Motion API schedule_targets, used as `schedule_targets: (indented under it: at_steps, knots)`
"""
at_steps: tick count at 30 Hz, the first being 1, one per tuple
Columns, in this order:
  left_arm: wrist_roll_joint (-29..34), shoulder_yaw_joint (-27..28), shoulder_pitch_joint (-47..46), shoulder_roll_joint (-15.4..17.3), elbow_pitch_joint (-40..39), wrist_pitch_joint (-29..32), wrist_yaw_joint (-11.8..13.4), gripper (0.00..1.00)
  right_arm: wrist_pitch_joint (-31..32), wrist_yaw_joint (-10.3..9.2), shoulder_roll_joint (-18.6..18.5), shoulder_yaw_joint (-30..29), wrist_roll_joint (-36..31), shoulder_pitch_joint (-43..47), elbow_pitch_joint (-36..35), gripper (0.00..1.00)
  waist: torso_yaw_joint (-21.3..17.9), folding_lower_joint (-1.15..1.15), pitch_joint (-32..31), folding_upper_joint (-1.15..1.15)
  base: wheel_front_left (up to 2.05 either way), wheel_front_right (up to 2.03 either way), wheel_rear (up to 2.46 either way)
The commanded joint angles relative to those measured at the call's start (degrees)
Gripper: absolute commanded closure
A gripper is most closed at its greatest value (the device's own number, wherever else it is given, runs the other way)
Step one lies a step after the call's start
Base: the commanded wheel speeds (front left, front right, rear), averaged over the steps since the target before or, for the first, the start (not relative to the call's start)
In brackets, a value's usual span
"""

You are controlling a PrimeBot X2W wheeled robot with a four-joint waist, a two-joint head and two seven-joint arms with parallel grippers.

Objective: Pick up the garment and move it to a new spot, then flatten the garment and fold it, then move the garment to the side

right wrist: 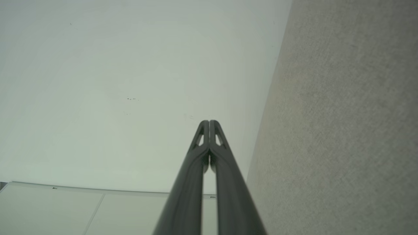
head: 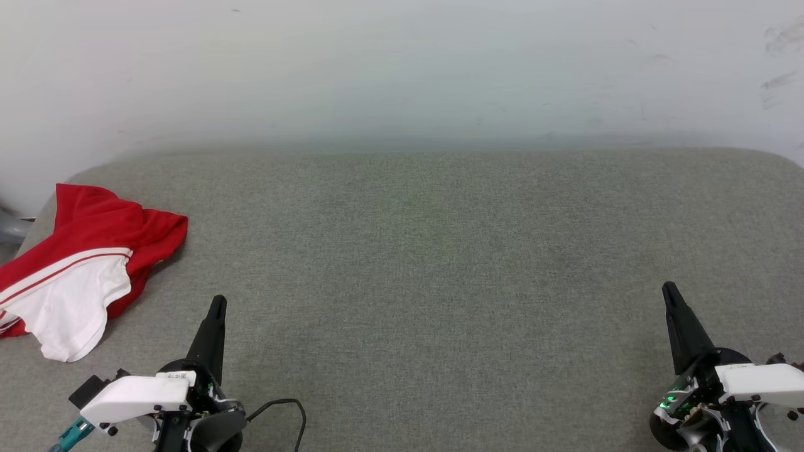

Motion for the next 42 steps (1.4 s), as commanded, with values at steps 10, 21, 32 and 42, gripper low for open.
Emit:
schedule_targets:
  at_steps: [10,21,32,42]
  knots:
    - [0.1,0.1,-0.4,-0.1,0.0,0.2,-0.2,1.00,0.0,-0.02,0.2,0.0,0.1,-0.6,0.1,1.00,0.0,0.00,0.0,0.00,0.00,0.00,0.00]
    - [0.1,0.2,-0.4,-0.1,0.0,0.1,-0.2,1.00,0.0,-0.02,0.2,0.0,0.1,-0.6,0.1,1.00,0.0,0.00,0.0,0.00,0.00,0.00,0.00]
    - [0.1,0.1,-0.4,-0.1,0.0,0.1,-0.2,1.00,0.0,-0.02,0.2,0.0,0.1,-0.6,0.1,1.00,0.0,0.00,0.0,0.00,0.00,0.00,0.00]
    - [0.0,-0.2,0.8,-0.1,1.1,-0.1,0.1,0.00,-0.1,0.00,0.0,0.1,0.0,0.8,1.1,0.00,0.0,0.00,0.0,0.00,0.00,0.00,0.00]
